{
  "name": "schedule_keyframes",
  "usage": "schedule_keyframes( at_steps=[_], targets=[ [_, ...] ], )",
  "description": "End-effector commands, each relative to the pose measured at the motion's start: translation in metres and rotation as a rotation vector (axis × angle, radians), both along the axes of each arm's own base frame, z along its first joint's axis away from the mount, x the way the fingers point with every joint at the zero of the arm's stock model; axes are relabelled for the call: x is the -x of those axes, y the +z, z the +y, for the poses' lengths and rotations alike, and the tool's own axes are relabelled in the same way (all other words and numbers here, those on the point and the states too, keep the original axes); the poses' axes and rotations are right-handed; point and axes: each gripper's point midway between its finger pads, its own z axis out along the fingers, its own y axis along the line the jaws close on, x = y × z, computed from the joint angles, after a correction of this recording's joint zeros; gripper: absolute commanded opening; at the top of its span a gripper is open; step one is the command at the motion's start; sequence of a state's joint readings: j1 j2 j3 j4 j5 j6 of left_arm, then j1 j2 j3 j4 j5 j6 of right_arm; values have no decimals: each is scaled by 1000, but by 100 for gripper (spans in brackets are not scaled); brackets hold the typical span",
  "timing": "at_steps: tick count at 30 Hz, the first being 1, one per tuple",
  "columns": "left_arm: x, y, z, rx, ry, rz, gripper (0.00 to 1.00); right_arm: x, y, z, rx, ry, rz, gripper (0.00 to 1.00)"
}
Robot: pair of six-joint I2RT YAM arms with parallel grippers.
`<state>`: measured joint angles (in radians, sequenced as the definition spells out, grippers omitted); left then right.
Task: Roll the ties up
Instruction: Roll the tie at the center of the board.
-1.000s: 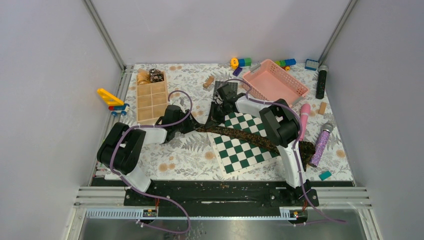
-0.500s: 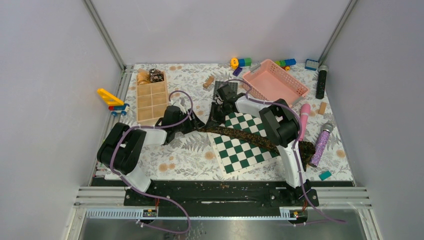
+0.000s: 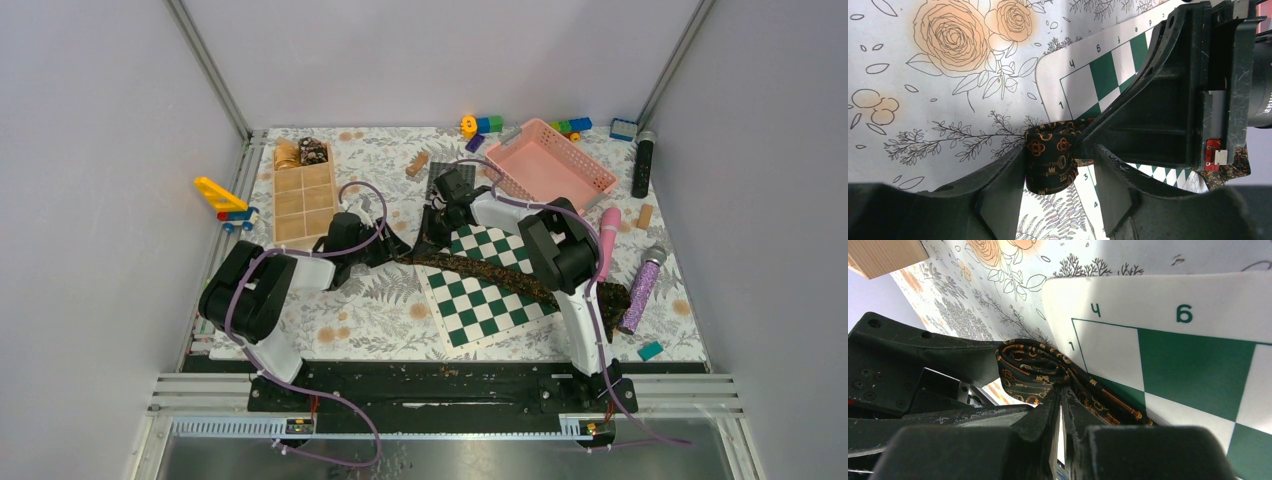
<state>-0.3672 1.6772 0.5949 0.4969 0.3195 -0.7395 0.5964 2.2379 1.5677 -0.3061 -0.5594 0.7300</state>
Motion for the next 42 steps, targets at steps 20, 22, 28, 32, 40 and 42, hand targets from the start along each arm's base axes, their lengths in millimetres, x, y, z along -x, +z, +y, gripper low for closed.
schedule_keyframes(
  at_steps=[20, 22, 28, 32, 40, 42],
  targets=[
    [21, -21, 8, -67, -34, 74, 53, -5, 0, -1, 26, -3, -16, 11],
    [22, -22, 10, -75, -29, 80, 53, -5, 0, -2, 26, -4, -16, 11],
    [23, -21, 15, -100, -15, 82, 53, -5, 0, -2, 26, -5, -16, 11],
    [23, -21, 17, -115, -14, 83, 53, -4, 0, -2, 27, -3, -15, 11],
    [21, -20, 12, -90, -17, 83, 41, -4, 0, -2, 27, -3, -14, 11],
    [19, -17, 12, -87, -17, 76, 39, -5, 1, -2, 23, -4, -17, 10]
  ],
)
